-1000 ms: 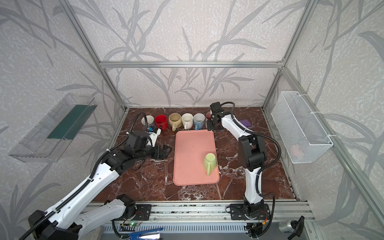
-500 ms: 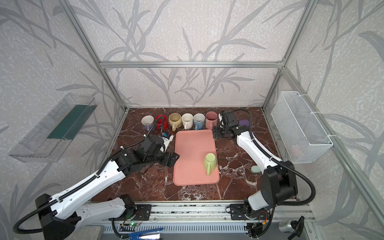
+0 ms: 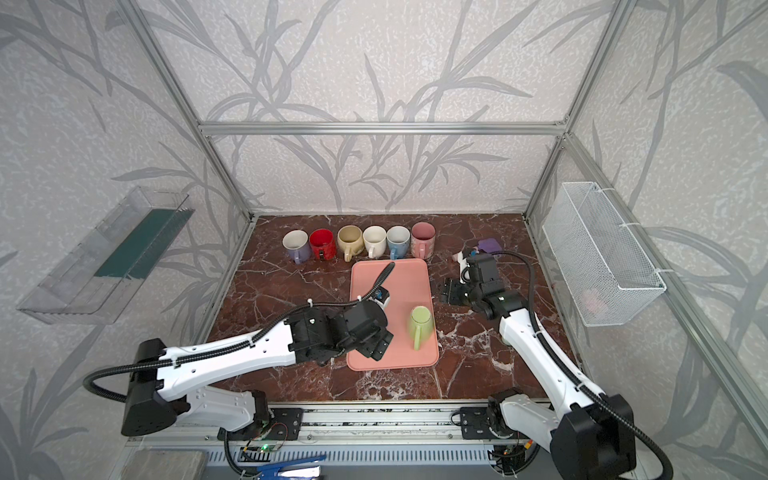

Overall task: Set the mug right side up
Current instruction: 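Open and withdraw the right gripper while the left gripper reaches the green mug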

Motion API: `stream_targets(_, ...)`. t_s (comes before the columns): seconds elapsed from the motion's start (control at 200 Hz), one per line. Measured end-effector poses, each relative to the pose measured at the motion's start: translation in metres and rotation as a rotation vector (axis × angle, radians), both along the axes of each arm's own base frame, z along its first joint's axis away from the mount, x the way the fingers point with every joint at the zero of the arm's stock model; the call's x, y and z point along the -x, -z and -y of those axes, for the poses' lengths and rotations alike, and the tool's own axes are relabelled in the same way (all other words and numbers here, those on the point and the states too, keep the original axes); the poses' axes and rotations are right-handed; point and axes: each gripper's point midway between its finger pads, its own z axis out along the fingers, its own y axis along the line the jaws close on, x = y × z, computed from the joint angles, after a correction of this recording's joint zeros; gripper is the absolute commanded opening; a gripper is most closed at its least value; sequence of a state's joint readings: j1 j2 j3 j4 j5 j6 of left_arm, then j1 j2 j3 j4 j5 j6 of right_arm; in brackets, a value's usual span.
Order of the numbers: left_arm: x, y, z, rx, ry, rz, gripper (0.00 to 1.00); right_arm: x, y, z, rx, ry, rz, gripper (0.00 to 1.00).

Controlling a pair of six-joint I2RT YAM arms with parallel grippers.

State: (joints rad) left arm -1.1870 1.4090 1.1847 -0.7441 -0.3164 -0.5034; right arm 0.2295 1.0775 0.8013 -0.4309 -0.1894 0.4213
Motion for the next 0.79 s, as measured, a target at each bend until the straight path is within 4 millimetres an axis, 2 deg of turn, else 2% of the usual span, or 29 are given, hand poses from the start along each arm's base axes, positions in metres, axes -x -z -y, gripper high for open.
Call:
stream_targets(0.145, 0.0, 0.01, 0.022, -0.024, -0.026, -0.013, 0.97, 0.014, 0.019, 0.024, -0.108, 0.103, -0.038, 0.78)
stream_targets(0.24, -0.002, 0.015, 0.034, -0.026, -0.042, -0.022, 0.97, 0.021, 0.025, 0.024, -0.157, 0.109, -0.055, 0.78)
stream_targets(0.405, -0.008, 0.027, 0.054, -0.034, -0.069, -0.04, 0.97, 0.027, 0.023, 0.021, -0.212, 0.099, -0.035, 0.79)
stream_targets(0.615, -0.011, 0.044, 0.082, -0.055, -0.074, -0.063, 0.96, 0.029, 0.033, 0.031, -0.236, 0.148, -0.042, 0.79)
stream_targets(0.795, -0.019, 0.053, 0.097, -0.103, -0.101, -0.073, 0.94, 0.032, 0.038, 0.033, -0.246, 0.173, -0.043, 0.79)
